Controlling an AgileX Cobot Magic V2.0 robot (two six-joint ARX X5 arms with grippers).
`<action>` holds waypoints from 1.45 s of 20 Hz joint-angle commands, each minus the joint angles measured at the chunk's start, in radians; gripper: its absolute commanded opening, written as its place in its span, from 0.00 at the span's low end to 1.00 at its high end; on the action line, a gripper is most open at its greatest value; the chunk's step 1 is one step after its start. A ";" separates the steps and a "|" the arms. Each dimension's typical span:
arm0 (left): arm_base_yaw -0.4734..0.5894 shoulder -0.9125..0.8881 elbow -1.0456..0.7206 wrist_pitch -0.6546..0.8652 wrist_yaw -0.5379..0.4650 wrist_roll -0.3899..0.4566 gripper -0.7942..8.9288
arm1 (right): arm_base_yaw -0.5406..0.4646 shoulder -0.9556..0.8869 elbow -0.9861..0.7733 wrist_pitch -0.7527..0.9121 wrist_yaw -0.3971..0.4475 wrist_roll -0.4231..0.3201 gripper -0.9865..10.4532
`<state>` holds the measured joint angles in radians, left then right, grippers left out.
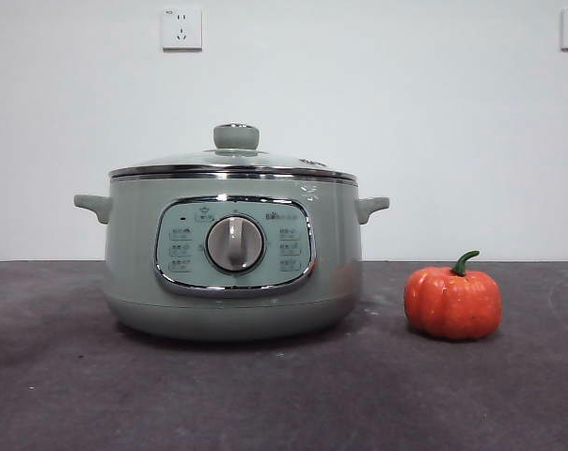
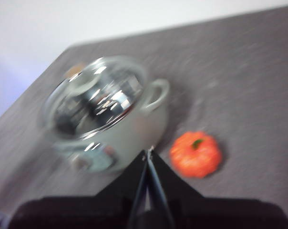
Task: Pick up the pumpkin,open the lid,put the pumpkin in the pot,close the lid
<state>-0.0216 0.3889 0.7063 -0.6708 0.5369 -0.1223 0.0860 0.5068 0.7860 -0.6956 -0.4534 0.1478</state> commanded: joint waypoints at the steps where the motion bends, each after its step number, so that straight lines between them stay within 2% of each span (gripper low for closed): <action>1: 0.003 0.054 0.068 -0.074 0.066 0.117 0.07 | 0.003 0.074 0.105 -0.118 -0.074 -0.129 0.08; 7: 0.002 0.142 0.167 -0.225 0.119 0.212 0.07 | 0.009 0.171 0.239 -0.315 -0.099 -0.237 0.08; 13: 0.002 0.156 0.179 -0.243 0.121 0.213 0.09 | 0.009 0.180 0.249 -0.337 -0.098 -0.249 0.09; 14: 0.002 0.156 0.179 -0.243 0.121 0.212 0.20 | 0.009 0.180 0.249 -0.337 -0.098 -0.247 0.10; 15: 0.002 0.156 0.179 -0.244 0.120 0.212 0.42 | 0.009 0.180 0.249 -0.337 -0.098 -0.247 0.16; 16: 0.002 0.156 0.179 -0.243 0.119 0.211 0.67 | 0.009 0.180 0.249 -0.337 -0.098 -0.246 0.31; 17: 0.002 0.156 0.179 -0.243 0.119 0.211 0.84 | 0.009 0.181 0.249 -0.337 -0.097 -0.245 0.51; 18: 0.002 0.156 0.179 -0.243 0.119 0.211 0.87 | 0.009 0.181 0.249 -0.337 -0.097 -0.241 0.67; 19: 0.002 0.156 0.179 -0.242 0.116 0.201 0.87 | 0.009 0.183 0.249 -0.336 -0.097 -0.231 0.72; 27: 0.002 0.156 0.179 -0.243 0.116 0.201 0.87 | 0.014 0.276 0.249 -0.320 -0.085 -0.227 0.72; 29: 0.002 0.156 0.179 -0.243 0.117 0.201 0.87 | 0.032 0.349 0.249 -0.293 -0.032 -0.228 0.72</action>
<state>-0.0216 0.5476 0.8829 -0.9157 0.6491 0.0757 0.1154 0.8391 1.0336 -0.9951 -0.4950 -0.0822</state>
